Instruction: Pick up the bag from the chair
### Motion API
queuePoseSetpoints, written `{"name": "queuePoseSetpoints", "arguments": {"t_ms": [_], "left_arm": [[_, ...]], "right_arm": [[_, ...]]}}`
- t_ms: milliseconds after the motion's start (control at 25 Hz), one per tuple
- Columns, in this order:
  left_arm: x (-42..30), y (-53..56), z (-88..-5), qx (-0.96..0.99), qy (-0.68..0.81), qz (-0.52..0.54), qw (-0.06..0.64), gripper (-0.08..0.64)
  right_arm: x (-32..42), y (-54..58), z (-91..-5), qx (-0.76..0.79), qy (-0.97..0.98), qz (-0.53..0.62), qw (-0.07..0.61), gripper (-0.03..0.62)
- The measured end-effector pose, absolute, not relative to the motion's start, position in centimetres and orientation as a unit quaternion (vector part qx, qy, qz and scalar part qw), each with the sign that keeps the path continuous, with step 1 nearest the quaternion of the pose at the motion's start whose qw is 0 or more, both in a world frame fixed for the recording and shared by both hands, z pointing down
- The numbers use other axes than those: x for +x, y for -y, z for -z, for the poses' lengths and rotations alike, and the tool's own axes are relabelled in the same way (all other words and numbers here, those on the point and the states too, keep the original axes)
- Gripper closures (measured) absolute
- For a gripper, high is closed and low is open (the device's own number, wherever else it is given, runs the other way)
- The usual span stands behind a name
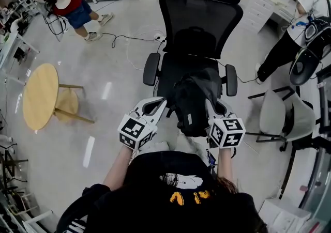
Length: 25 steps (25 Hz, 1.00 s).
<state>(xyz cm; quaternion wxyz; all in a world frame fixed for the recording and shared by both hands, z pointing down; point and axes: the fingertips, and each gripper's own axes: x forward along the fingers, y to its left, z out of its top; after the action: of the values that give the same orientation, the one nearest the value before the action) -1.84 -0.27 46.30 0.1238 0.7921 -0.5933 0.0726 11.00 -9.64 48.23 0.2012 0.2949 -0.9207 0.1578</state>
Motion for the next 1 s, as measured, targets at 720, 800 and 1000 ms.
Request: {"name": "queuePoseSetpoints", "arguments": {"t_ms": [720,800,1000], "left_arm": [[-0.1,-2.6,-45.3,0.802,0.584,-0.054,0.109,0.555],[0.0,-2.6,-45.4,0.803,0.583,-0.054,0.109,0.555],[-0.1,-2.5,-46.0,0.804,0.581,-0.053,0.115,0.555]], "right_arm": [[11.7,3.8,-48.8,0.286,0.920,-0.163,0.212,0.566],[11.7,3.7,-48.9,0.287,0.919,-0.163,0.213,0.566],[11.8,3.4,-49.5,0.288,0.917,-0.166,0.220,0.566]]}}
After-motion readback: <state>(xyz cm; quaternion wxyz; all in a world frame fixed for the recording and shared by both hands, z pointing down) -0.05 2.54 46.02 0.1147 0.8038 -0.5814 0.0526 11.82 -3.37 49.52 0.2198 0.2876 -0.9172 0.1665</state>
